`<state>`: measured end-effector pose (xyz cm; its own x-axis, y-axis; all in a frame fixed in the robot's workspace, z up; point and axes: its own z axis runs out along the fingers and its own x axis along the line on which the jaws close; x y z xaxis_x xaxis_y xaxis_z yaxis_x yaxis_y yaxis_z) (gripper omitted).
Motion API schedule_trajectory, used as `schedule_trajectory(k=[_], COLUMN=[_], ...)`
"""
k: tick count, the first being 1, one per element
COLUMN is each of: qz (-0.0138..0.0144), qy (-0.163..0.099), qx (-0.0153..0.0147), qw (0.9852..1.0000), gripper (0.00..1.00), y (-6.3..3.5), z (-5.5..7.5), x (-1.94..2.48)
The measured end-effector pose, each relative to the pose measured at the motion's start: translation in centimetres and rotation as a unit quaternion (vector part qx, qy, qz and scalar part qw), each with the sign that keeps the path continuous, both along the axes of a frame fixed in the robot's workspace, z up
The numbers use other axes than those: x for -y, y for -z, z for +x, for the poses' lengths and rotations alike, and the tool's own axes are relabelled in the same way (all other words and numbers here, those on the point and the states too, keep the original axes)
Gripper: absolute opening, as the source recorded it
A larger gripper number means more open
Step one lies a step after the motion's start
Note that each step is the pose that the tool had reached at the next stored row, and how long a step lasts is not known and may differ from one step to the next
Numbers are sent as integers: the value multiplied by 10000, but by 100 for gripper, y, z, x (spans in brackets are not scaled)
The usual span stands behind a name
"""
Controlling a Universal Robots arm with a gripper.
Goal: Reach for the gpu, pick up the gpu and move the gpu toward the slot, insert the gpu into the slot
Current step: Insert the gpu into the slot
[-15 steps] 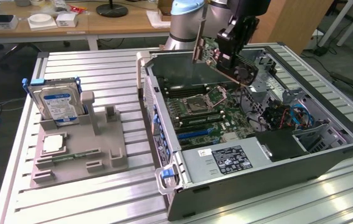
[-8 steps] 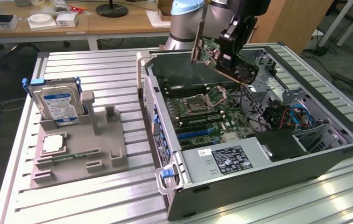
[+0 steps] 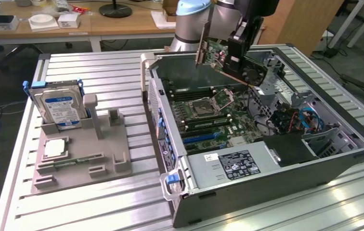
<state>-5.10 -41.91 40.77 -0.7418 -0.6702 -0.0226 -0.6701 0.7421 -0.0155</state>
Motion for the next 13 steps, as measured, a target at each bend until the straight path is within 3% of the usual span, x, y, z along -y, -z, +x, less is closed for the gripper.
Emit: schedule_trajectory(k=[13], qz=[0], qy=[-559], qx=[0], qw=[9984], gripper=[27], y=[0], z=[-5], x=[5])
